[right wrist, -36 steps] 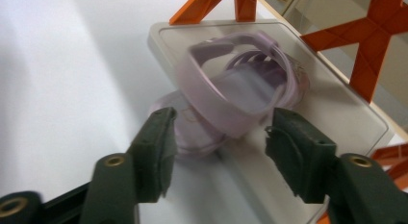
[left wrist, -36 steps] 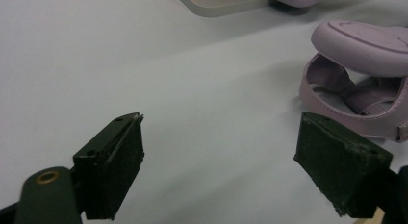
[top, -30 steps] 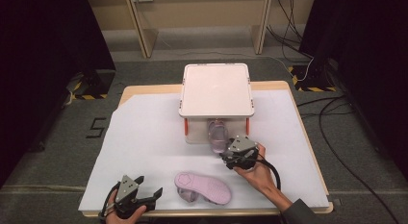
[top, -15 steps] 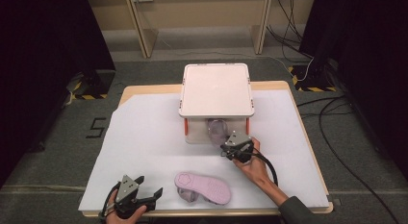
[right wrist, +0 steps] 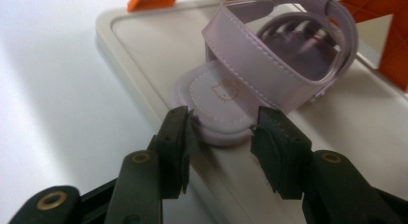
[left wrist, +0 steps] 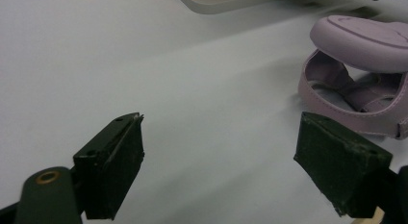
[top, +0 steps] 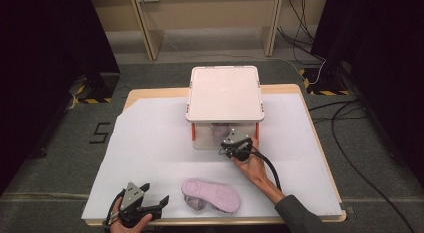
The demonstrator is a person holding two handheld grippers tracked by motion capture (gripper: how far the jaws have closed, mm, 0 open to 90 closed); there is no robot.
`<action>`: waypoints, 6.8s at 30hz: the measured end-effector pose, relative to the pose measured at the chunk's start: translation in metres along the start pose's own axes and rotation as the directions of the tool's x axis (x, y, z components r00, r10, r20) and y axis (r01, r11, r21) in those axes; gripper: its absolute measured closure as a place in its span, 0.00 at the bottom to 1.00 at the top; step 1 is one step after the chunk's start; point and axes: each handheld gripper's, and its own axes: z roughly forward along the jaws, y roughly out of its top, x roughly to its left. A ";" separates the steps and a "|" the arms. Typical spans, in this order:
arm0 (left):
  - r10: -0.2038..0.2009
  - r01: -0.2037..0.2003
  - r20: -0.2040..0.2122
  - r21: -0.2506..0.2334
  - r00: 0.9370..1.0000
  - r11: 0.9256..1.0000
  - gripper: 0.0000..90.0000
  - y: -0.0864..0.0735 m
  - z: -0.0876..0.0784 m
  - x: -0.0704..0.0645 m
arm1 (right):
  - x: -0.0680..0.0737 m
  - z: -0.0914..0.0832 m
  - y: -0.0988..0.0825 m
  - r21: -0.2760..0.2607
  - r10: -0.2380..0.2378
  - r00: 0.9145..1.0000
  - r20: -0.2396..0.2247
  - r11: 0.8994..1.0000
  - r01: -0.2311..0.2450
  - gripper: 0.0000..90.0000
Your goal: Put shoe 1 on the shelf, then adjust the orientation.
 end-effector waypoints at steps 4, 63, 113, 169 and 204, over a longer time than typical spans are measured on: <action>-0.002 0.002 0.002 -0.002 1.000 1.000 0.18 0.000 0.000 0.000 | 0.005 0.006 0.005 -0.006 -0.009 1.000 -0.007 1.000 0.009 0.63; -0.034 0.034 -0.007 -0.015 0.999 0.999 0.19 0.000 -0.007 0.006 | 0.122 -0.102 0.010 -0.103 -0.165 0.927 -0.337 0.985 0.138 0.23; -0.024 0.024 0.001 -0.006 1.000 1.000 0.19 0.000 -0.006 0.004 | 0.028 -0.060 0.017 0.038 -0.006 0.962 -0.274 0.999 0.017 0.73; -0.026 0.026 0.001 -0.013 1.000 1.000 0.19 0.000 -0.006 0.004 | 0.076 -0.023 0.050 0.062 -0.035 0.963 -0.267 0.997 0.054 0.55; -0.027 0.027 -0.001 -0.015 1.000 1.000 0.19 0.000 -0.007 0.003 | 0.092 -0.108 0.006 -0.075 -0.272 0.777 -0.568 0.957 0.280 0.71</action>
